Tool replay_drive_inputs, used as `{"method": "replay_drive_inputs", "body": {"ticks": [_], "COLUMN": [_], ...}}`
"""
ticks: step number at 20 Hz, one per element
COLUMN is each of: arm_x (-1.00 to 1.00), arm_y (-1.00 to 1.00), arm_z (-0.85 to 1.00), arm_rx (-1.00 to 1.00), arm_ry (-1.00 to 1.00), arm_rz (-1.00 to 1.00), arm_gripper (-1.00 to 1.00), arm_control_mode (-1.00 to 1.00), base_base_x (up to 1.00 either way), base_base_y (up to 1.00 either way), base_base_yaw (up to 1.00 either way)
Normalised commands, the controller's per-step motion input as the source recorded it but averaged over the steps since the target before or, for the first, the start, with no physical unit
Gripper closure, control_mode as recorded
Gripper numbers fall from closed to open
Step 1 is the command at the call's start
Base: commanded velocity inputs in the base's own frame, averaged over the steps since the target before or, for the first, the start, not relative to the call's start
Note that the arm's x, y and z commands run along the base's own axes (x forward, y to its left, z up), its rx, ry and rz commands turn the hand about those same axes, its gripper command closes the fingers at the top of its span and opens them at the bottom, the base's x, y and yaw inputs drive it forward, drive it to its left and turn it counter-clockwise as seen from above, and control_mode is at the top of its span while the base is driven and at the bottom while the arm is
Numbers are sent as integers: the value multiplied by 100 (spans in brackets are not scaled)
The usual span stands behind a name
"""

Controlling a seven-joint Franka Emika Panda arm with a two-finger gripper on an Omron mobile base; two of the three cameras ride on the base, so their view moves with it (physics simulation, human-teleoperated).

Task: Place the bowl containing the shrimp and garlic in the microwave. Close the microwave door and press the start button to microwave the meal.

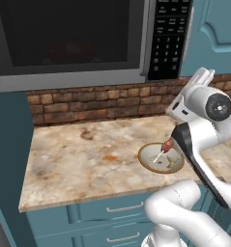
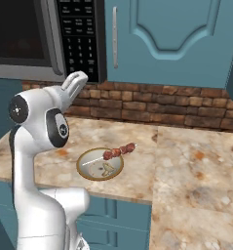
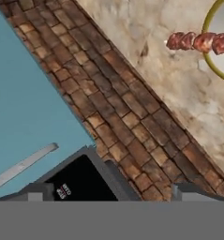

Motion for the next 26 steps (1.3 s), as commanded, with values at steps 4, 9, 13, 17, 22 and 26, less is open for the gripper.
{"method": "replay_drive_inputs", "body": {"ticks": [4,9,13,17,22,26], "arm_x": [0,-4,-7,-1,-11,-7], "arm_y": [2,4,0,0,0,0], "arm_z": [77,59,19,16,2,-5], "arm_rx": [0,1,29,50,63,78], "arm_ry": [-1,0,-3,0,0,0], "arm_rz": [17,-1,-19,-23,-9,0], "arm_gripper": [-100,-100,-100,-100,-100,-100], "arm_control_mode": [-100,-100,-100,-100,-100,-100], "base_base_x": [0,0,0,0,0,0], "base_base_y": [0,0,0,0,0,0], "base_base_yaw": [0,0,0,0,0,0]}}
